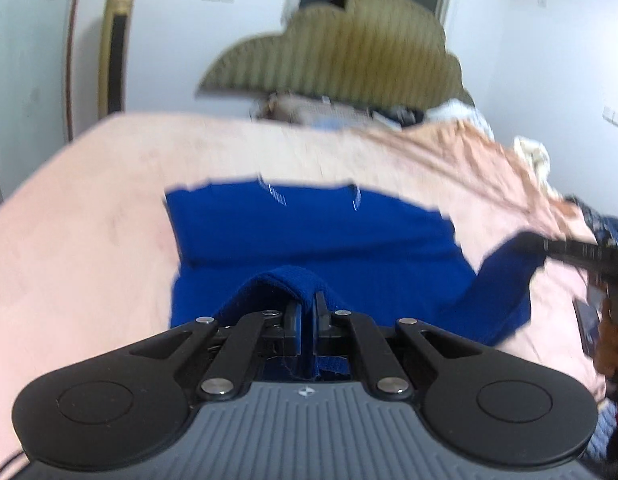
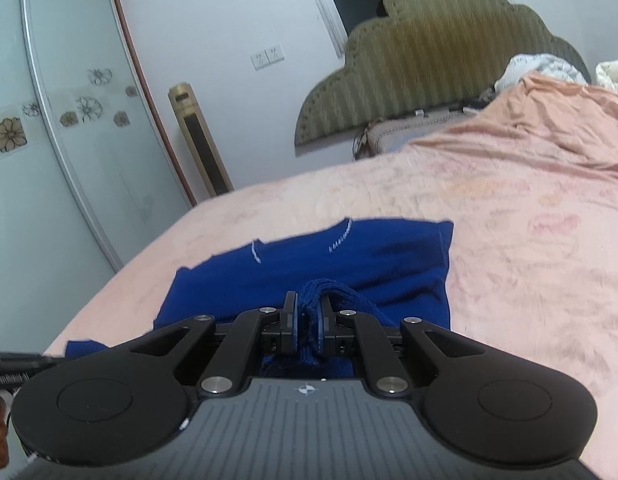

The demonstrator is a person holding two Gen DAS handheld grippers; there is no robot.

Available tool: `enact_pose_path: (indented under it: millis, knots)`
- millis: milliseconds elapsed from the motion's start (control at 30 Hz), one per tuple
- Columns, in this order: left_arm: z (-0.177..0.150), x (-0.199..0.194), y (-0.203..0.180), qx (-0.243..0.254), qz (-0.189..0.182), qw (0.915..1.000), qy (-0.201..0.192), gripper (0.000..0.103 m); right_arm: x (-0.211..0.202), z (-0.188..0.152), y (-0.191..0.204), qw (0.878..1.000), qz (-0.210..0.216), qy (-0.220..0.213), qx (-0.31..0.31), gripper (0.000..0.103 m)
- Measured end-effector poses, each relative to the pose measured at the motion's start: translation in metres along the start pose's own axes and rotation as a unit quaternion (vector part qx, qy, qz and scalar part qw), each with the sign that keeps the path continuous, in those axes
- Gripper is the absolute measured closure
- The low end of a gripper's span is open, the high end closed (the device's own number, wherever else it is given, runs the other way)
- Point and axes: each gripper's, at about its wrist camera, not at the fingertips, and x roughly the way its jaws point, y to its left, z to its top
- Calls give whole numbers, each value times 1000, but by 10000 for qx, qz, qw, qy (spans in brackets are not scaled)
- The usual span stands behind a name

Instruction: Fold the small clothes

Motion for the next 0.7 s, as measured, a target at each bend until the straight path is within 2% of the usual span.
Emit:
enact_pose_path:
  millis: [67, 167, 333, 700]
  knots:
    - [6, 1, 2, -89, 130, 9998, -99, 98, 3, 1, -3, 9999, -123, 24, 41, 91]
    - [17, 4, 2, -186, 86, 9996, -205, 98, 6, 3, -9, 9997, -168, 4, 183, 91]
    - [42, 21, -7, -27, 242, 9991, -347, 98, 14, 12, -17, 9990, -310, -188, 280, 91]
    - [69, 77, -13, 96, 591, 9982, -39, 98, 44, 30, -24, 9970, -602, -437, 220, 91]
